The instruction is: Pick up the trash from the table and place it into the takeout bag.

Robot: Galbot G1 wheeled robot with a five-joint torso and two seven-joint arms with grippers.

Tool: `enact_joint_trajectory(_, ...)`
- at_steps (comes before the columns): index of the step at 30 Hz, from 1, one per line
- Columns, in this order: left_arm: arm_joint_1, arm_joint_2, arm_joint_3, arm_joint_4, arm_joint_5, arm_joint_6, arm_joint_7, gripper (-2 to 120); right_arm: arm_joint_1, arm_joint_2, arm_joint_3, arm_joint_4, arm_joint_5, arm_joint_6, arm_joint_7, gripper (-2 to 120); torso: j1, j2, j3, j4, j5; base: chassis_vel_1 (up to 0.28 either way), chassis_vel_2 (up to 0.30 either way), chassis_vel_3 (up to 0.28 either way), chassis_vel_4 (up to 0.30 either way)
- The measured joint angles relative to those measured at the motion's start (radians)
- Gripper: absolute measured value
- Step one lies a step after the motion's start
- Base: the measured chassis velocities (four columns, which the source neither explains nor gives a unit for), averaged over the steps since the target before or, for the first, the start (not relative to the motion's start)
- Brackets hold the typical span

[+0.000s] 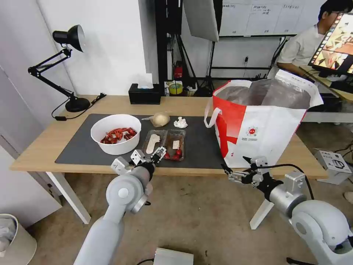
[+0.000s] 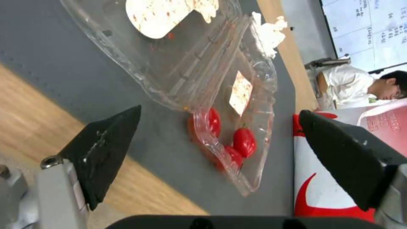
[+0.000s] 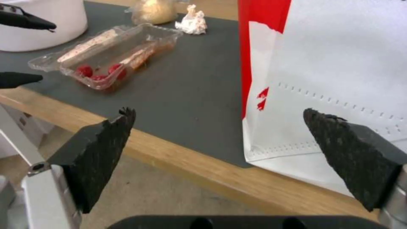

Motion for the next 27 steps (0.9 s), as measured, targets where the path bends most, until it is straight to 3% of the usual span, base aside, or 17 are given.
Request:
enact_joint_trajectory(19, -0.031, -0.018, -0.011, 0.040, -0.001, -0.021, -0.005, 100, -0.004, 0.004, 0.000, -0.007, -0.004, 0.004, 0.001, 100, 0.000, 0.000, 0.000, 0.0000, 0.0000, 0.000, 0.000, 0.000, 0.000)
enact_joint_trajectory(27, -0.036, -0.043, -0.013, 0.042, 0.010, -0.076, -0.011, 100, -0.011, 0.004, 0.003, -0.009, -0.010, 0.009, 0.001, 100, 0.000, 0.000, 0.000, 0.0000, 0.0000, 0.000, 0.000, 0.000, 0.000)
